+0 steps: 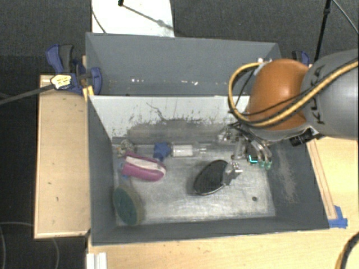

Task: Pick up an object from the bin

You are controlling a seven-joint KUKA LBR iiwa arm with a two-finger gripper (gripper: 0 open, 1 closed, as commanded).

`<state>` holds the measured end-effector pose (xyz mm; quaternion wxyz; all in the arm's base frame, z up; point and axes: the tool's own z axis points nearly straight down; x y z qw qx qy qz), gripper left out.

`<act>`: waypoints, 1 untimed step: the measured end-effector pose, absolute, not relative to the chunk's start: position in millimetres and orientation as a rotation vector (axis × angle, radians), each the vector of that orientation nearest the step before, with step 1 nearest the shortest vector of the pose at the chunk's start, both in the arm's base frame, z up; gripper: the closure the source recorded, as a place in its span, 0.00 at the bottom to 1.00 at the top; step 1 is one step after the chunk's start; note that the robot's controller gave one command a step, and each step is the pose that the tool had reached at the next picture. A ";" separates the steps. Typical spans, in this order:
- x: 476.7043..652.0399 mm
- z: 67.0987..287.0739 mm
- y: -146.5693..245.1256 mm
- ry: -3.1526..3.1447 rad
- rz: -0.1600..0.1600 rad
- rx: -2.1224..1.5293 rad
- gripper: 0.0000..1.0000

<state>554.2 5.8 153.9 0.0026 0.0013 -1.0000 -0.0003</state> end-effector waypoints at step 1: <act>552.5 71.8 34.5 -3.133 -0.002 0.299 0.00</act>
Offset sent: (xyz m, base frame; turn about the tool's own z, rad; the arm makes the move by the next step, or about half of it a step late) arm -0.0033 0.0279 -0.0826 -0.1883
